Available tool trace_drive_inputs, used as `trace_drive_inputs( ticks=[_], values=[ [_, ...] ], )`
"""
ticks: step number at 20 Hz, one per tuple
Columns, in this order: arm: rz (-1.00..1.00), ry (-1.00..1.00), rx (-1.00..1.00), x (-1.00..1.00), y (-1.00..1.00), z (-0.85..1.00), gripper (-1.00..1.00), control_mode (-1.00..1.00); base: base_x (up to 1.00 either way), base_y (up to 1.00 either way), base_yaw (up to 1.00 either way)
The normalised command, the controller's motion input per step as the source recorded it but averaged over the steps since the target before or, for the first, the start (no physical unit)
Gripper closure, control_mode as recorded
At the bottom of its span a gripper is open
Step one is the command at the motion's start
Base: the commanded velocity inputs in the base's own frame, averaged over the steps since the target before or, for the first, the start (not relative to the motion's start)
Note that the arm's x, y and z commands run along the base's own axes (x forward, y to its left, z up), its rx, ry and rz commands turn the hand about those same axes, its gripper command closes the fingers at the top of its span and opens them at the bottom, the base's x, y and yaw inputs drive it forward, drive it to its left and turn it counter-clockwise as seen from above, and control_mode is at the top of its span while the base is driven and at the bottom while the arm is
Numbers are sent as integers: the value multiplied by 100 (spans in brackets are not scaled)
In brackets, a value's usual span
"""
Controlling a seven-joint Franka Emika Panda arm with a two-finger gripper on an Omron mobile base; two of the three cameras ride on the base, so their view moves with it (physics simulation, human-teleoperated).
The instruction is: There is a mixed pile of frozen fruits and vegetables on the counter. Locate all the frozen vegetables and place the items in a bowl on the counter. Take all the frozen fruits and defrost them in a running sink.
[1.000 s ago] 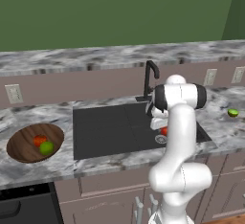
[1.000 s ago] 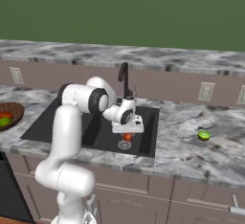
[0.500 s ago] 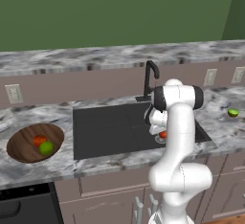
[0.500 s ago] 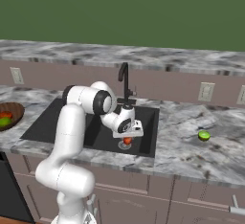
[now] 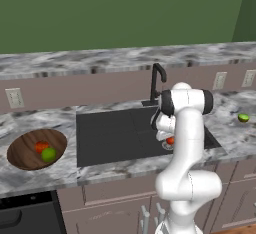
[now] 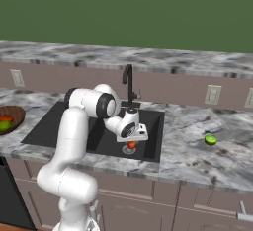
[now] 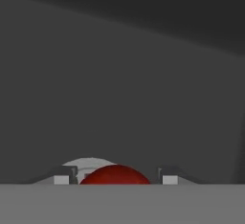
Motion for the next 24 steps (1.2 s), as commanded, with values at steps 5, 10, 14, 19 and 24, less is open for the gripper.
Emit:
trace_drive_inputs(
  ticks=[5,10,14,19,24],
  values=[
    [0,0,-1,-5,0,21,-100,-100,0,0,0],
    [0,1,0,0,7,85,-100,-100,0,0,0],
    [4,1,0,-6,-8,85,-100,-100,0,0,0],
    [9,3,-3,-25,-45,73,-100,-100,0,0,0],
    [11,1,-6,-26,-45,76,-100,-100,0,0,0]
  ],
)
